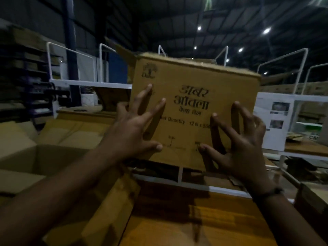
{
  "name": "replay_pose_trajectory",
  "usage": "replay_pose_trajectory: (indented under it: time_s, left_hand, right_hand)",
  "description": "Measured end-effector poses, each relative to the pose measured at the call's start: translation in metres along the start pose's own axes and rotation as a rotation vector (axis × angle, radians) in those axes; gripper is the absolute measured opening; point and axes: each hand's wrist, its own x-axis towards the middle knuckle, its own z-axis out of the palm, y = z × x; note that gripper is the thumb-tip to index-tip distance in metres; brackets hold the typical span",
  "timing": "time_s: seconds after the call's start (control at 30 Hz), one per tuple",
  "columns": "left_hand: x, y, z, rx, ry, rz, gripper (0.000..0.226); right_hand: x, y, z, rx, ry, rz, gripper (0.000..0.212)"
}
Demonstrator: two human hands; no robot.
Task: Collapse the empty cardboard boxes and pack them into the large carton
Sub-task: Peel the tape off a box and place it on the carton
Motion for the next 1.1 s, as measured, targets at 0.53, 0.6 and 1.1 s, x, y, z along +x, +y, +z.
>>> replay_pose_trajectory:
  time_s: [0.53,0.6,1.1]
  left_hand:
    - [-0.035,-0.186,-0.086,0.165,0.096,-0.026,0.127]
    - [-0.045,-0.224,-0.097,0.175,0.105,-0.031,0.127]
    - [-0.138,-0.461,-0.108,0.109,0.011,-0.041,0.128]
  right_hand:
    - [0.081,-0.162,0.103,0.084,0.045,-0.076,0.085]
    - [0.091,-0.198,0.119,0.077,0.051,-0.073,0.085]
    - [0.092,-0.422,0.244,-0.029,-0.084,0.039,0.1]
